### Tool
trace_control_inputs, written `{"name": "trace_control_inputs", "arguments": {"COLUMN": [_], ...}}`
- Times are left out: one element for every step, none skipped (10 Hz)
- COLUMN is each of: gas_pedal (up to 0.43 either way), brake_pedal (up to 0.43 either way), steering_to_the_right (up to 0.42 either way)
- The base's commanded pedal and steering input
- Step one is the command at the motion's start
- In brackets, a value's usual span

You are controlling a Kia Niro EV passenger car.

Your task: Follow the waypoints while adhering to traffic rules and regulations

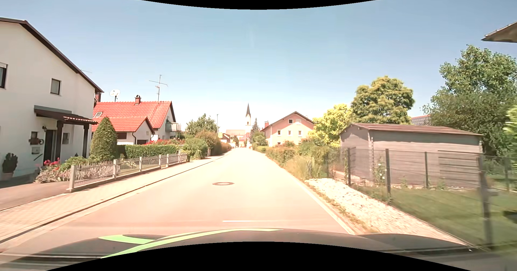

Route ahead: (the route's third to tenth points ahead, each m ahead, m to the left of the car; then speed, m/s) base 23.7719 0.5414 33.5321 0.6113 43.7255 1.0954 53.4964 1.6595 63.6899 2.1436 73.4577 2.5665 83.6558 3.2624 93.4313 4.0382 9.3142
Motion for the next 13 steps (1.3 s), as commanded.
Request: {"name": "trace_control_inputs", "arguments": {"gas_pedal": [0.098,0.098,0.098,0.098,0.098,0.098,0.098,0.098,0.098,0.098,0.098,0.098,0.098], "brake_pedal": [0.000,0.000,0.000,0.000,0.000,0.000,0.000,0.000,0.000,0.000,0.000,0.000,0.000], "steering_to_the_right": [-0.010,-0.010,-0.009,-0.009,-0.009,-0.008,-0.008,-0.007,-0.005,-0.003,-0.003,-0.001,-0.001]}}
